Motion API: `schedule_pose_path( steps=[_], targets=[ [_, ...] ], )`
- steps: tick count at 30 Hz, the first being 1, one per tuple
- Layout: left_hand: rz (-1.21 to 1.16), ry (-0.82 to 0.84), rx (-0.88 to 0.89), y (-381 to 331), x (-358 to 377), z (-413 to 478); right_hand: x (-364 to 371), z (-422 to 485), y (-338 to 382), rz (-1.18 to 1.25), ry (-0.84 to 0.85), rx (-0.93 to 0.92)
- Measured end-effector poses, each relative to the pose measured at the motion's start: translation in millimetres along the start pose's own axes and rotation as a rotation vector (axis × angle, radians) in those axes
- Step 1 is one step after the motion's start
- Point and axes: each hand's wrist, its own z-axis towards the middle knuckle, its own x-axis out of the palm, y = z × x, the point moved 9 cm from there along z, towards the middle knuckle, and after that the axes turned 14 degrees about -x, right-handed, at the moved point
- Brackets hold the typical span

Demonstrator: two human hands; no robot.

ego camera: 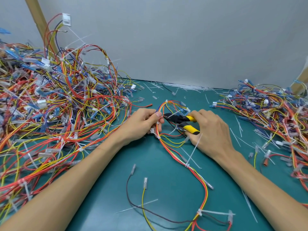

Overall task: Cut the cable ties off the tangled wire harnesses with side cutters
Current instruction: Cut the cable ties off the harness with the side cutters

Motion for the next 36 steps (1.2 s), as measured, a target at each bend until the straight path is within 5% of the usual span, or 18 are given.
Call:
schedule_pose_path(
  steps=[36],
  targets=[
    [-0.013,0.030,0.009,-3,0,-1,0,-3,-2,-0.053,0.038,0.041]
  ],
)
